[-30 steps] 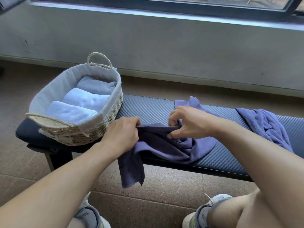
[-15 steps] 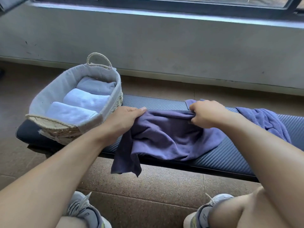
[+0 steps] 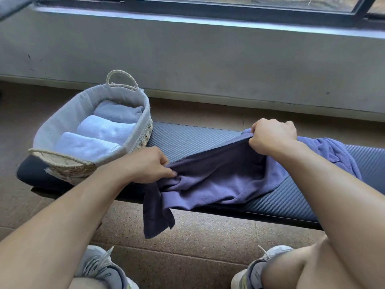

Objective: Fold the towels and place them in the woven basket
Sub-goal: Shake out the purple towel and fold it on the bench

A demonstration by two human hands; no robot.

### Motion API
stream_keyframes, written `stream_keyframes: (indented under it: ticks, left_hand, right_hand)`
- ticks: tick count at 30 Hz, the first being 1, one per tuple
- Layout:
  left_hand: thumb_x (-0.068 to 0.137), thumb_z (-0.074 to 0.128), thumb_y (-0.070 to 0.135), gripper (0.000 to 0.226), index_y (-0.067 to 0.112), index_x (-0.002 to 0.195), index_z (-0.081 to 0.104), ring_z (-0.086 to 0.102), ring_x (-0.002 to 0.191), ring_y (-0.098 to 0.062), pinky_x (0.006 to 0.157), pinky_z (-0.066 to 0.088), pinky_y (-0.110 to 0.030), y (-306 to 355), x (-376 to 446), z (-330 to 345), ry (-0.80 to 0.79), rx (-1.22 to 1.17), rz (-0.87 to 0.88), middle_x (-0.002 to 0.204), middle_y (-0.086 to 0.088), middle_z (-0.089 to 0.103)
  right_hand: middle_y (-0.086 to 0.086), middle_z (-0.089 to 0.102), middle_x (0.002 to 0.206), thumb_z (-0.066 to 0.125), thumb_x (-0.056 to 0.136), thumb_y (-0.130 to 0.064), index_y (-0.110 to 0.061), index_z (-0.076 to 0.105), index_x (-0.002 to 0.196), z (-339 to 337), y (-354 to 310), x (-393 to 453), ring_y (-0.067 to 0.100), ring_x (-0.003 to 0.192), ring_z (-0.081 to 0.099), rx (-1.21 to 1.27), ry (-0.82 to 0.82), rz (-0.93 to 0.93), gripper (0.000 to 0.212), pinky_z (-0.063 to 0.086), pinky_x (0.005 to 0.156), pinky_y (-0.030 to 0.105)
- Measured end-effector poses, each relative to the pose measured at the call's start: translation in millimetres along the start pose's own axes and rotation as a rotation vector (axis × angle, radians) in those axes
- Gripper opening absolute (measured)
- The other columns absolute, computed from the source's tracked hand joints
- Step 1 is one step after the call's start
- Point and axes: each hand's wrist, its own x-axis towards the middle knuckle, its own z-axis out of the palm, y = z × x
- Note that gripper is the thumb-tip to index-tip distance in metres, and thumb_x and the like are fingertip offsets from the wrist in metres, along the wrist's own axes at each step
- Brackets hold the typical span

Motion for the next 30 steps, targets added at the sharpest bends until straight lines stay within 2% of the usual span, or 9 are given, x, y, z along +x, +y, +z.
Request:
stream_keyframes:
  ticks: [4, 7, 10, 13, 16, 19, 22, 27, 30]
  left_hand:
    - [0.102, 0.052, 0.045, 0.062, 0.011, 0.051, 0.043, 0.045, 0.055, -0.022, 0.06, 0.034, -0.035, 5, 5, 0, 0.204, -0.224, -0.049, 0.049, -0.001, 0.046]
    - [0.104, 0.049, 0.042, 0.063, 0.014, 0.049, 0.04, 0.043, 0.056, -0.022, 0.06, 0.032, -0.035, 10, 9, 1, 0.368, -0.415, -0.021, 0.047, 0.003, 0.044]
    - [0.104, 0.05, 0.044, 0.06, 0.009, 0.055, 0.054, 0.05, 0.053, -0.015, 0.059, 0.04, -0.034, 17, 10, 2, 0.435, -0.492, 0.056, 0.047, 0.007, 0.057]
    - [0.101, 0.052, 0.05, 0.058, 0.004, 0.069, 0.067, 0.052, 0.057, -0.019, 0.064, 0.047, -0.039, 21, 13, 0, 0.438, -0.56, 0.185, 0.061, -0.014, 0.061]
    - [0.102, 0.051, 0.05, 0.053, 0.016, 0.068, 0.072, 0.059, 0.064, -0.033, 0.073, 0.053, -0.045, 27, 10, -3, 0.365, -0.675, 0.295, 0.068, -0.016, 0.069]
    - [0.105, 0.048, 0.042, 0.057, 0.012, 0.058, 0.062, 0.054, 0.057, -0.016, 0.066, 0.047, -0.034, 35, 1, -9, 0.329, -0.717, 0.338, 0.06, -0.002, 0.064]
    - [0.101, 0.048, 0.051, 0.063, 0.019, 0.048, 0.055, 0.042, 0.051, -0.007, 0.059, 0.037, -0.025, 34, -4, -14, 0.247, -0.678, 0.232, 0.051, 0.007, 0.05]
    - [0.087, 0.079, 0.028, 0.05, 0.015, 0.058, 0.04, 0.035, 0.054, -0.009, 0.055, 0.032, -0.022, 22, -11, -22, 0.175, -0.761, 0.191, 0.055, 0.003, 0.038]
    - [0.081, 0.082, 0.016, 0.058, 0.023, 0.056, 0.03, 0.035, 0.057, -0.011, 0.058, 0.032, -0.024, 18, -6, -20, 0.329, -0.805, 0.141, 0.058, -0.001, 0.036]
  right_hand:
    - [0.002, 0.065, 0.082, 0.048, 0.081, -0.02, -0.024, 0.065, 0.089, 4, -10, -5, 0.032, 0.097, 0.06, 0.011, 0.053, -0.12, 0.019, 0.038, 0.095, 0.036]
    - [0.002, 0.057, 0.067, 0.052, 0.083, -0.03, -0.016, 0.053, 0.068, 6, -31, -19, 0.036, 0.083, 0.058, 0.233, 0.077, -0.299, 0.021, 0.046, 0.072, 0.035]
    - [-0.01, 0.058, 0.067, 0.062, 0.09, -0.039, -0.025, 0.065, 0.094, 1, -53, -41, 0.022, 0.077, 0.055, 0.55, -0.025, -0.421, 0.015, 0.036, 0.061, 0.031]
    - [-0.019, 0.063, 0.096, 0.072, 0.085, -0.054, -0.034, 0.053, 0.135, -4, -62, -60, 0.009, 0.096, 0.057, 0.628, -0.196, -0.522, 0.057, 0.043, 0.081, 0.026]
    - [-0.014, 0.071, 0.107, 0.072, 0.085, -0.054, -0.032, 0.063, 0.121, 1, -65, -64, 0.007, 0.1, 0.063, 0.656, -0.257, -0.61, 0.044, 0.049, 0.09, 0.031]
    - [-0.001, 0.061, 0.071, 0.066, 0.092, -0.034, -0.012, 0.061, 0.084, -1, -65, -61, 0.017, 0.071, 0.055, 0.725, -0.163, -0.568, 0.024, 0.045, 0.07, 0.037]
    - [-0.004, 0.051, 0.06, 0.06, 0.09, -0.025, -0.011, 0.052, 0.073, -5, -58, -58, 0.017, 0.063, 0.046, 0.706, -0.111, -0.438, 0.023, 0.04, 0.063, 0.036]
    - [-0.003, 0.062, 0.072, 0.055, 0.084, -0.029, -0.018, 0.054, 0.077, -11, -43, -53, 0.028, 0.078, 0.057, 0.559, 0.04, -0.232, 0.013, 0.052, 0.072, 0.04]
    - [-0.003, 0.065, 0.081, 0.055, 0.085, -0.033, -0.023, 0.058, 0.084, -17, -39, -53, 0.03, 0.084, 0.058, 0.507, 0.088, -0.172, 0.01, 0.05, 0.074, 0.038]
